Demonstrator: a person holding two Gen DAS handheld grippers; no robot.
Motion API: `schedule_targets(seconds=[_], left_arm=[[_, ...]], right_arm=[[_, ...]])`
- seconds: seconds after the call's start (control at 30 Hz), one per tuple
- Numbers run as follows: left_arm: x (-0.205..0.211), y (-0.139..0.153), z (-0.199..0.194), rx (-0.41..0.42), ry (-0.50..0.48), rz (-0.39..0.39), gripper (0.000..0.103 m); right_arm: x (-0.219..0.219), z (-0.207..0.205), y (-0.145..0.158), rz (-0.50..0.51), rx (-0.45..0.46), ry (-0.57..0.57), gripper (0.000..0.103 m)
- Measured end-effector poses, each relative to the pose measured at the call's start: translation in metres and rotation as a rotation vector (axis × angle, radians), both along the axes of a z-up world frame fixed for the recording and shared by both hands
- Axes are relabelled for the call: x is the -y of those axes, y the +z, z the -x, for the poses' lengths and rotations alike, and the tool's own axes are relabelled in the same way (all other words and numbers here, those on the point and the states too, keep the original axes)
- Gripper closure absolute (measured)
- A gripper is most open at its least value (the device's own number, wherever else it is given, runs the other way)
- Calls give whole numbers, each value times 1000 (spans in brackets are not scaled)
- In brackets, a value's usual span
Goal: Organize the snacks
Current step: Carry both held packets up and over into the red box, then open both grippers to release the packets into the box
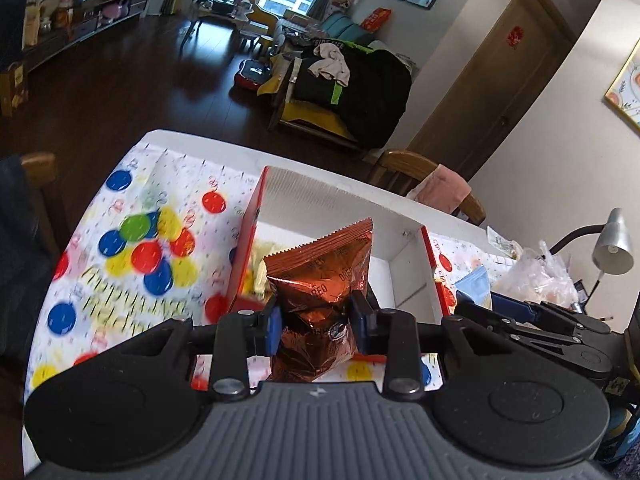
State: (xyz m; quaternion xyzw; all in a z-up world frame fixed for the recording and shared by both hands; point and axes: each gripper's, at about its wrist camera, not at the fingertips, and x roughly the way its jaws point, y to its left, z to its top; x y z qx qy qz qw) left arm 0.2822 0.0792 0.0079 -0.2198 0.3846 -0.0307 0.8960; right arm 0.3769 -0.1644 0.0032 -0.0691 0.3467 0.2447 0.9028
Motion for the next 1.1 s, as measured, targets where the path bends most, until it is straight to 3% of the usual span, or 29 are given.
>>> schedule_targets(seconds=[0.3,0.53,0.77,1.1], left_arm=[[12,-13,-74,-62,-7,-52,70],[26,-39,-120,-147,-30,-87,70],[41,-65,-152,-230,-56,-119,70],[57,-93,-174,-332,-105,-190,70]], right_arm=[[-3,-60,-23,67,-40,-26,55],[-12,-90,-52,129,-83,-19,55],[-26,-118,-78,185,-124,12,55],[-39,-127,-100,232,-179,69,55]])
